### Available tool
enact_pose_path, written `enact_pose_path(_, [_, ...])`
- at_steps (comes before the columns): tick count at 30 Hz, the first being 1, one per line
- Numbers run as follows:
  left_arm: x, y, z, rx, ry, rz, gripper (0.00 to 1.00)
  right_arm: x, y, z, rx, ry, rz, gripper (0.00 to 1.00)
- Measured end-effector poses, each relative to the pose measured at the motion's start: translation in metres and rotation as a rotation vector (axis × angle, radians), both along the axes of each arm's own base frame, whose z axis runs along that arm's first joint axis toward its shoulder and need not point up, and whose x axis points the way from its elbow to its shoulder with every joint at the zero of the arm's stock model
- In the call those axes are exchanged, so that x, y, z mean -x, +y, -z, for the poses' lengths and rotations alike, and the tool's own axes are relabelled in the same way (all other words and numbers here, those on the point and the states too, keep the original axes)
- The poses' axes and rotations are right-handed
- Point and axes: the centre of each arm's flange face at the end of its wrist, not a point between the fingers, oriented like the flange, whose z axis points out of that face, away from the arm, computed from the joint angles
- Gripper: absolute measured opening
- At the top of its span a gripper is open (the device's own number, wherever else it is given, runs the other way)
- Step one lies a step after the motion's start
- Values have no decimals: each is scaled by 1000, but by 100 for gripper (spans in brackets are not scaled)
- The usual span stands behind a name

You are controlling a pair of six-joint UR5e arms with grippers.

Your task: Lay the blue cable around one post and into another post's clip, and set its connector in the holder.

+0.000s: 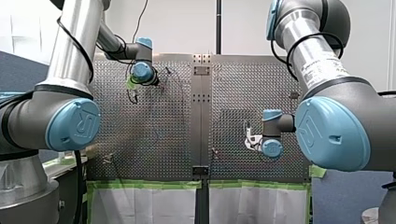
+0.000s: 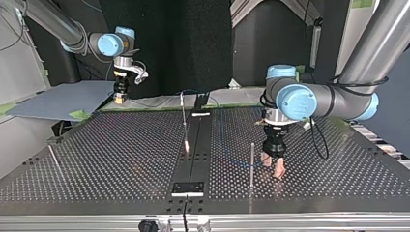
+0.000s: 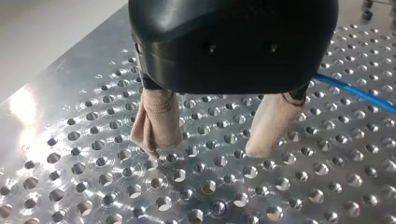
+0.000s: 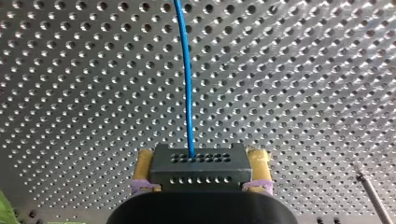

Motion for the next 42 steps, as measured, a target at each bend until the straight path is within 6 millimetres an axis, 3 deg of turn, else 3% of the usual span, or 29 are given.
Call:
enact_pose_path(12, [6,-11,3,103,44,94,100,0,0,-1,-2,2,-1,20])
enact_pose_path(27, [7,-2,6,230,81,56,100,0,1,-1,-4,9,-1,20])
enact_pose_path(42, [12,-8,10,353,139,103,100,-1,1,-1,-4,11,-3,20])
